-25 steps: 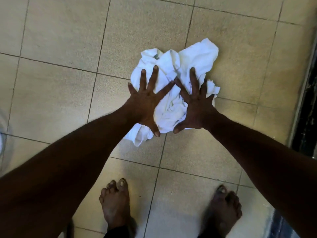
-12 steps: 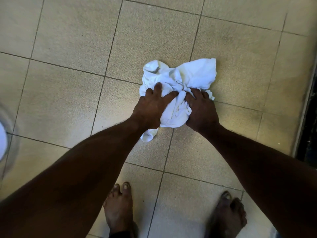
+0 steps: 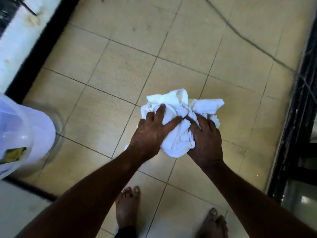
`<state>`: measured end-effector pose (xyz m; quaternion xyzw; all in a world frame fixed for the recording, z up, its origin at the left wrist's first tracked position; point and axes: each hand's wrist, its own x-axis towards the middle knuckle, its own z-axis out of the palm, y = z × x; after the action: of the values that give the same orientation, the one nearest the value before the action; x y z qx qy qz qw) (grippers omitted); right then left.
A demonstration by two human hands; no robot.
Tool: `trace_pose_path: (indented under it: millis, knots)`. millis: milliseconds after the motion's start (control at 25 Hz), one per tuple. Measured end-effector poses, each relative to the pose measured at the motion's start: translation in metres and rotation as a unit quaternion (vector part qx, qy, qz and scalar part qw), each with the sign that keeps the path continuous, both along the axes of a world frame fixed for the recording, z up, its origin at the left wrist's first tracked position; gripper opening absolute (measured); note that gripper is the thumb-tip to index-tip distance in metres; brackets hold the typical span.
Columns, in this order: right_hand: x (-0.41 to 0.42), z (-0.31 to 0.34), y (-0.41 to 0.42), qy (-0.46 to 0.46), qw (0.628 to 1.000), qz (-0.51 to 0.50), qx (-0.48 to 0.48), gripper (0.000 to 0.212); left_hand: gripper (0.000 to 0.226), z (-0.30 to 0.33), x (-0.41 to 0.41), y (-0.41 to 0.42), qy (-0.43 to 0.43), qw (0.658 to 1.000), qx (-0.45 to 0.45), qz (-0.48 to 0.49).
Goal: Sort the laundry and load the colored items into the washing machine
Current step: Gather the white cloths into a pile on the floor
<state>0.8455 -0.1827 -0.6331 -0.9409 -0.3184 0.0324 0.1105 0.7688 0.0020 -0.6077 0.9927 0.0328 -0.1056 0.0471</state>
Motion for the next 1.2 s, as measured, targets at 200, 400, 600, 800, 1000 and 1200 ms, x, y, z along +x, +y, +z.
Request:
trace_pose_path:
  millis: [200,400,600,800,1000,1200]
  knots:
    - [0.003,0.123,0.028,-0.009,0.998,0.047,0.033,0.059,0.070,0.129,-0.015,0.026,-0.017,0.999,-0.023,0.034]
    - [-0.004,0.232,0.075,0.009,0.993,0.110,0.052,0.060,0.074,0.240,-0.047,0.060,-0.041,0.994,-0.023,0.101]
    - [-0.031,0.315,0.150,-0.012,0.974,0.198,0.112,0.065,0.077,0.313,-0.103,0.114,-0.136,0.974,0.016,0.180]
    - [-0.078,0.356,0.248,-0.007,0.948,0.288,0.132,0.063,0.080,0.339,-0.173,0.181,-0.193,0.941,0.028,0.275]
    - [-0.136,0.372,0.349,-0.014,0.924,0.374,0.080,0.071,0.081,0.327,-0.246,0.246,-0.246,0.893,0.016,0.377]
    - [-0.185,0.350,0.443,-0.012,0.888,0.459,0.032,0.073,0.071,0.294,-0.301,0.293,-0.246,0.843,-0.011,0.478]
